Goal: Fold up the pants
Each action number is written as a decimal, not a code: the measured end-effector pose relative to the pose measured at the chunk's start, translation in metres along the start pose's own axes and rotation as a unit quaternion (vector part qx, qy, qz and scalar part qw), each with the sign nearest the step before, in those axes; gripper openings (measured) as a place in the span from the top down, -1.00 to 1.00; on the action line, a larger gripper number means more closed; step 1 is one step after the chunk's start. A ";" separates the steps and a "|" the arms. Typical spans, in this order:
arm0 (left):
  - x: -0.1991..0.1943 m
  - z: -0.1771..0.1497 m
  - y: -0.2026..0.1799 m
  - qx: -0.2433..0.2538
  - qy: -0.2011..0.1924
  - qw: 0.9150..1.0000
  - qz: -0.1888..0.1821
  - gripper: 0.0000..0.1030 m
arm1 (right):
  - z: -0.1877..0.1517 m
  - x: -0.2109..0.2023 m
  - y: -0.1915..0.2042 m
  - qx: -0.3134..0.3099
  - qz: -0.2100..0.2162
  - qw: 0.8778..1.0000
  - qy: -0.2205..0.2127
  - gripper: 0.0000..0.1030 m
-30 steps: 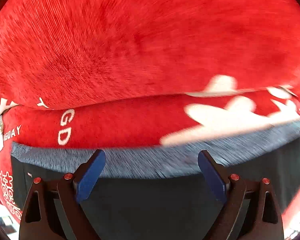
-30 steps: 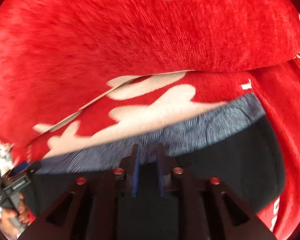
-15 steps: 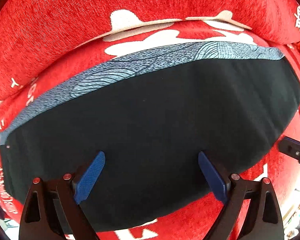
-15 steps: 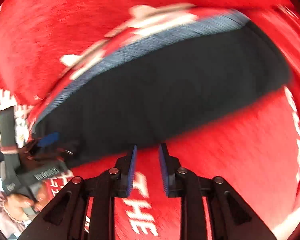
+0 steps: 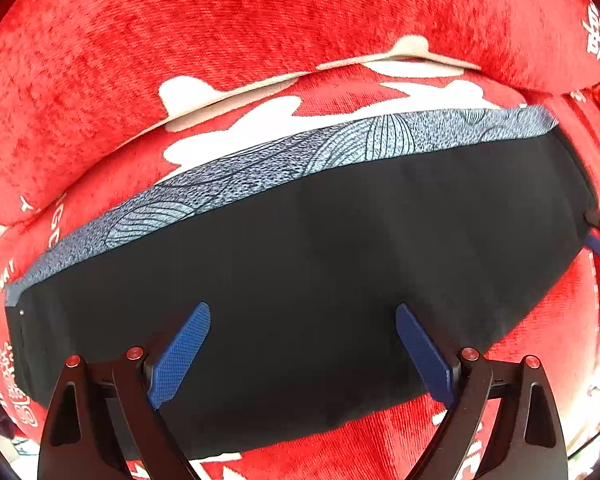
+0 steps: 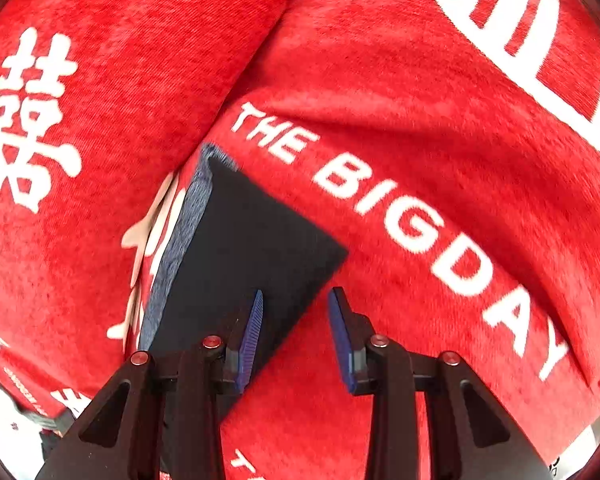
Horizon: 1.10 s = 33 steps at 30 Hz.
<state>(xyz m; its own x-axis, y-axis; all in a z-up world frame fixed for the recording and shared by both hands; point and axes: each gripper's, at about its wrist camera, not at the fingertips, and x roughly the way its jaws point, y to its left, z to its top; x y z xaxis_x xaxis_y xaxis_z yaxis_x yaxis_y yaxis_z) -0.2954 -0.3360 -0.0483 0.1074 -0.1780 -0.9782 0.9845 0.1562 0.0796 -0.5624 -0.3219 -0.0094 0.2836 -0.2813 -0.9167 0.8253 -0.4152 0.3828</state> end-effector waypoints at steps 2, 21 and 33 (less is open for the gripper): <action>0.004 -0.003 -0.002 0.001 0.002 1.000 0.001 -0.85 | 0.007 0.003 0.002 -0.005 -0.021 1.000 -0.004 0.76; 0.012 0.001 -0.011 0.001 0.010 1.000 0.029 -0.98 | -0.067 0.002 0.018 -0.123 0.009 0.989 0.087 0.17; 0.011 0.002 -0.017 0.002 0.013 0.999 0.046 -0.98 | -0.071 0.005 0.021 -0.118 0.013 0.989 0.087 -0.10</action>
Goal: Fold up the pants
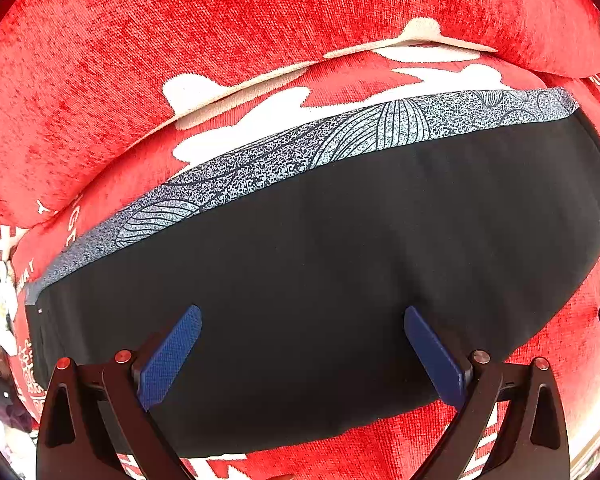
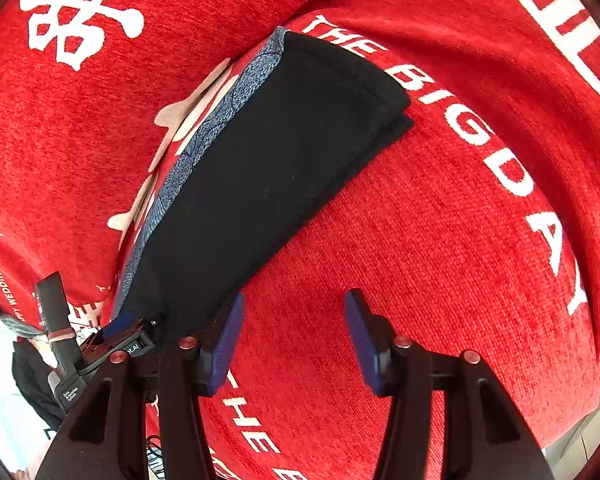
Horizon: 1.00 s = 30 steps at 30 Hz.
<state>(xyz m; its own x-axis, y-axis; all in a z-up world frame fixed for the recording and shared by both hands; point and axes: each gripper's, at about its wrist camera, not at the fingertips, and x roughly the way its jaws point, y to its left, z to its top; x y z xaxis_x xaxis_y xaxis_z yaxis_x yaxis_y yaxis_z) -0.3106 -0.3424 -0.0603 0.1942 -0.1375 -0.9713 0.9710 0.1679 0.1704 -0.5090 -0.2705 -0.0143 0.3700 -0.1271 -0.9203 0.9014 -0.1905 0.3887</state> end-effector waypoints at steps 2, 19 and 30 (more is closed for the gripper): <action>0.000 0.002 0.000 -0.003 0.004 1.000 -0.003 -0.98 | 0.000 0.000 -0.003 0.003 0.000 1.000 0.000 -0.12; -0.001 0.035 -0.017 -0.036 0.029 0.996 -0.076 -0.98 | 0.027 -0.007 -0.054 0.129 0.112 0.983 -0.063 -0.12; 0.009 0.037 -0.021 -0.031 0.032 0.996 -0.079 -0.98 | 0.054 0.010 -0.062 0.172 0.190 0.960 -0.113 -0.10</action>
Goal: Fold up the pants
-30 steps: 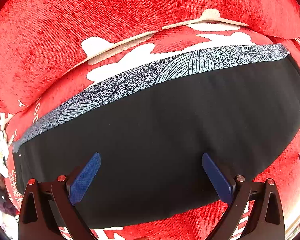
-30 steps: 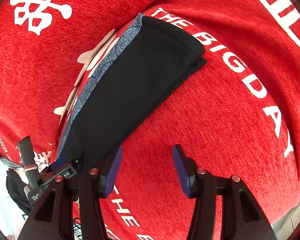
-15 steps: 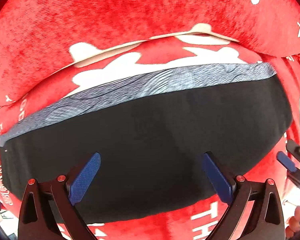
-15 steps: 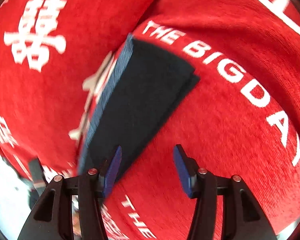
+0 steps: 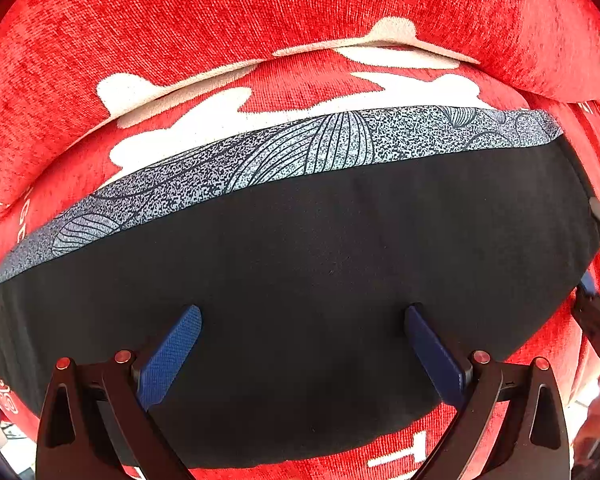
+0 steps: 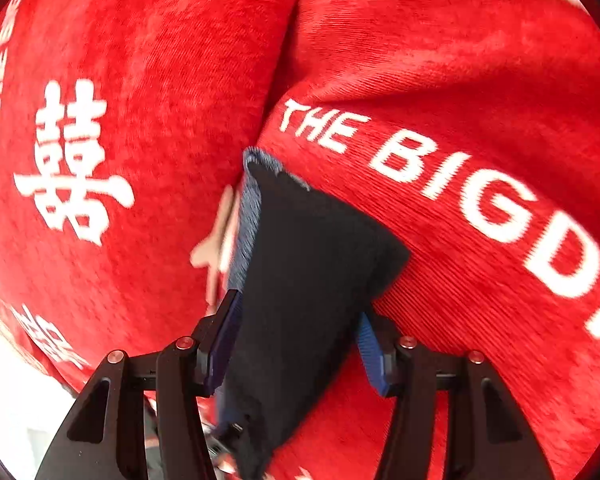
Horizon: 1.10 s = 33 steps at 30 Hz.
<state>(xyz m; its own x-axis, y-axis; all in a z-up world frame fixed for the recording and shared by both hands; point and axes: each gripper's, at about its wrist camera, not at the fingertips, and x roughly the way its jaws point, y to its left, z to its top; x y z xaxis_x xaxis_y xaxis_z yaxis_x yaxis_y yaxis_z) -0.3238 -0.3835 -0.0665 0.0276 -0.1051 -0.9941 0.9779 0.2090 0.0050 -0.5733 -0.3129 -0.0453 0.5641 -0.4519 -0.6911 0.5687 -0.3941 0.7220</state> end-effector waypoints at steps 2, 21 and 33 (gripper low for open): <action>-0.007 0.009 0.002 -0.002 -0.003 1.000 -0.004 -0.68 | 0.003 0.006 -0.002 0.025 0.007 1.000 0.012 0.74; -0.010 0.050 0.008 -0.004 -0.068 0.998 -0.005 -0.46 | -0.050 -0.008 0.143 -0.232 0.027 0.971 0.055 0.75; -0.062 -0.010 0.172 -0.068 -0.105 0.992 0.008 -0.46 | -0.185 0.048 0.230 -0.451 -0.069 0.884 0.103 0.74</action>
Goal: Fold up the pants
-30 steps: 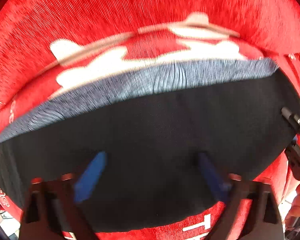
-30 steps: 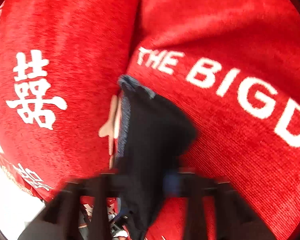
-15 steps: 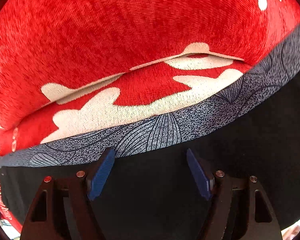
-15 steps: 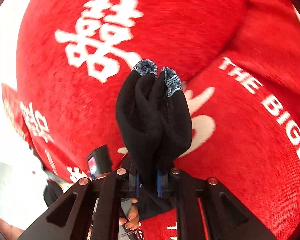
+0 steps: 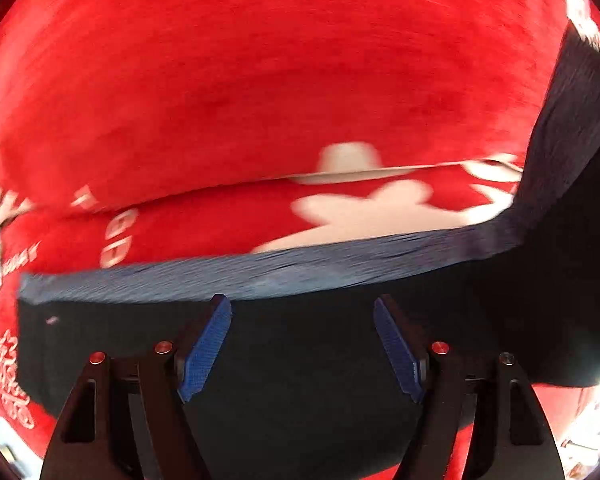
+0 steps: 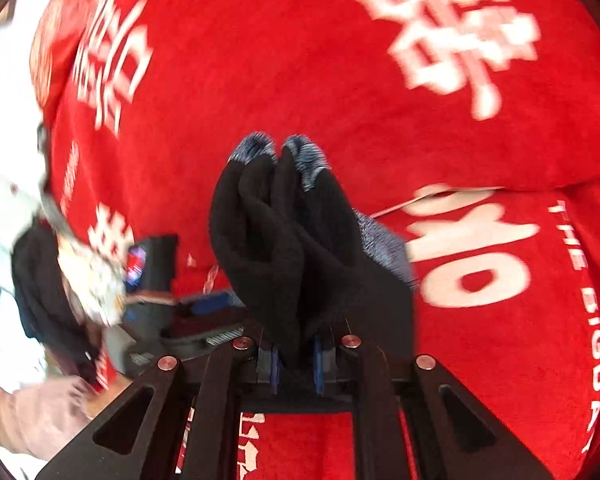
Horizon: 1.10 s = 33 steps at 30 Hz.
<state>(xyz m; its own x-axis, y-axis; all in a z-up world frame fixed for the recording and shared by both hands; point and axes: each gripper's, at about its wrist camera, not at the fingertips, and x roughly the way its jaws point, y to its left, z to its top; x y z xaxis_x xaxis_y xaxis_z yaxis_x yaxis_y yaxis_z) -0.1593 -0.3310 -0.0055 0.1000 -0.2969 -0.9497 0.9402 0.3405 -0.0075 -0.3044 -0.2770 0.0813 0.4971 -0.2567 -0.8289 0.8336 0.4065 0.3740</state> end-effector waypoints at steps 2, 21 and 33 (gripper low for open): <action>-0.005 -0.007 0.042 -0.019 0.004 1.000 0.009 -0.47 | -0.010 0.026 0.021 -0.021 -0.016 0.999 0.021 0.74; -0.028 -0.056 0.163 -0.048 0.031 0.995 -0.076 -0.63 | -0.142 0.155 0.192 -0.330 -0.205 0.910 0.146 0.07; -0.016 -0.035 0.058 0.032 0.097 0.951 -0.291 -0.39 | -0.082 0.063 0.033 0.129 -0.059 0.985 0.100 0.05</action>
<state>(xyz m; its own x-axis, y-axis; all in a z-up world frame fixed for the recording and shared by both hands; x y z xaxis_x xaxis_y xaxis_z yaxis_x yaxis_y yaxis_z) -0.1181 -0.2753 -0.0015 -0.4994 -0.2471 -0.8304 0.8365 0.1118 -0.5364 -0.2649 -0.2080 0.0075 0.3569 -0.1010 -0.9287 0.9292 0.1408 0.3418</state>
